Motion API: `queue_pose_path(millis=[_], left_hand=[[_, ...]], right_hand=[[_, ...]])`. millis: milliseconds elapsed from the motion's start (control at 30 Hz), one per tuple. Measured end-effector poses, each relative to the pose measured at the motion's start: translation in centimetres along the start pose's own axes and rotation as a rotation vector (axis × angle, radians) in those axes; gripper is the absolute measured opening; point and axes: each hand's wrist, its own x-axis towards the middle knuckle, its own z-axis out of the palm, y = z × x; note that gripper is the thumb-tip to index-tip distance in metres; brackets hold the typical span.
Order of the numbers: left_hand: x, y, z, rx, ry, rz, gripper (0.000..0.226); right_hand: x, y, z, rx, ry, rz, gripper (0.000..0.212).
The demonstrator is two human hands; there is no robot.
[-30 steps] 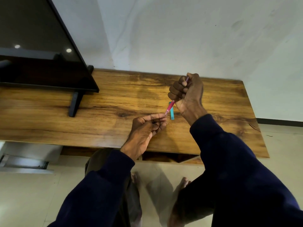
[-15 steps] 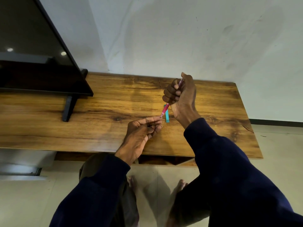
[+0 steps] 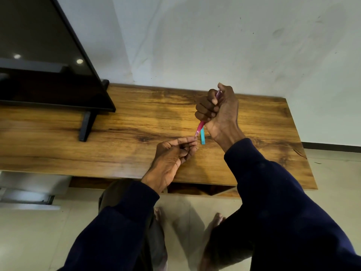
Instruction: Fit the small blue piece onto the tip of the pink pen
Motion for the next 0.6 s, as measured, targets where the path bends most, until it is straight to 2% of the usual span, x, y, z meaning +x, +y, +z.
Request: queue_pose_path(millis=[600], left_hand=[[-0.23,0.06,0.2,-0.008,-0.005,0.012,0.042]], right_hand=[[0.09,0.13,-0.47,0.031,0.067,-0.027,0.053]])
